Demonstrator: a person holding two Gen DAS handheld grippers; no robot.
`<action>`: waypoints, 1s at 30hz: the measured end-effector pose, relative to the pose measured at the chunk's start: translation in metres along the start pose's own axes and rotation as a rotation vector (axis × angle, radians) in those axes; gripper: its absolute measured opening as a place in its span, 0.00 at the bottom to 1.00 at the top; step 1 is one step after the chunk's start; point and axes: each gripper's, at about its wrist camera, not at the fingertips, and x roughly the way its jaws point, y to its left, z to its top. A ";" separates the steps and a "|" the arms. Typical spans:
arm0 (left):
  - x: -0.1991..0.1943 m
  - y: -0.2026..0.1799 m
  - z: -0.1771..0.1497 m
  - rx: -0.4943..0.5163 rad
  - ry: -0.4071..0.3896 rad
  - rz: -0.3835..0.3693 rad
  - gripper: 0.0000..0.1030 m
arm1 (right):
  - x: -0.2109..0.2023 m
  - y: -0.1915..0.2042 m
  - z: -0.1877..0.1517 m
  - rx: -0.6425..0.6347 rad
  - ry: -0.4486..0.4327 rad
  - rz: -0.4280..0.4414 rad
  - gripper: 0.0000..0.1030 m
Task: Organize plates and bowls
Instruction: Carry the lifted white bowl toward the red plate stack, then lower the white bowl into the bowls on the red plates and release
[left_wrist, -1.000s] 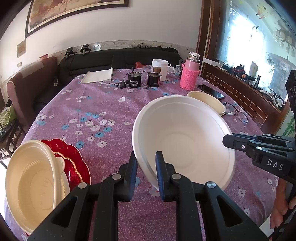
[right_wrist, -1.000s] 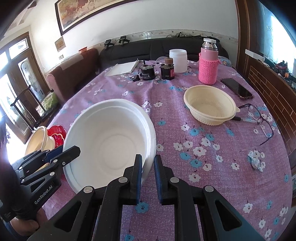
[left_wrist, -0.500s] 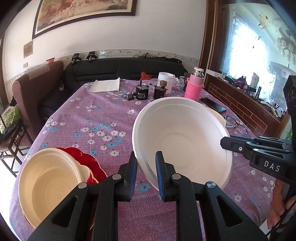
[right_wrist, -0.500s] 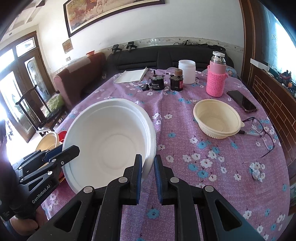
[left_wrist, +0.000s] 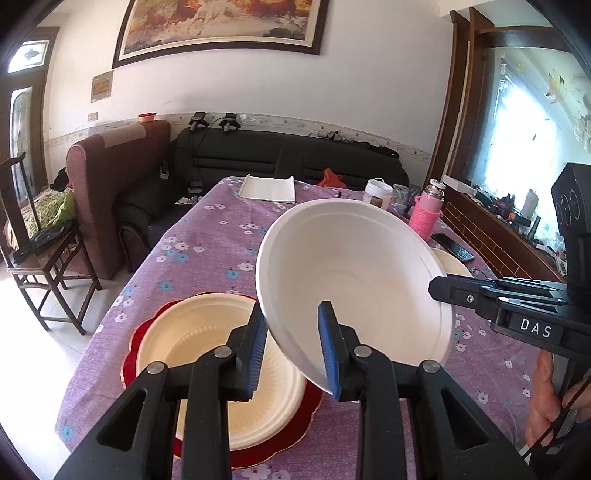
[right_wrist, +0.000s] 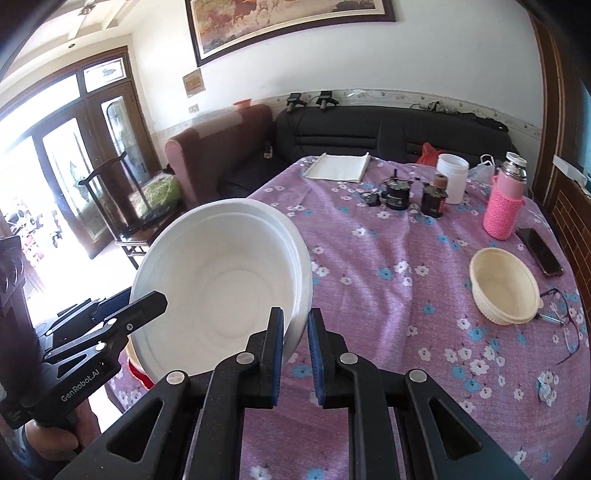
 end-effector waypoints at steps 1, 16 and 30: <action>-0.003 0.007 -0.001 -0.011 0.000 0.015 0.25 | 0.003 0.007 0.002 -0.007 0.007 0.017 0.15; -0.017 0.091 -0.032 -0.164 0.055 0.129 0.25 | 0.074 0.082 0.008 -0.076 0.178 0.165 0.17; 0.005 0.104 -0.040 -0.203 0.113 0.110 0.25 | 0.104 0.081 -0.001 -0.058 0.268 0.150 0.17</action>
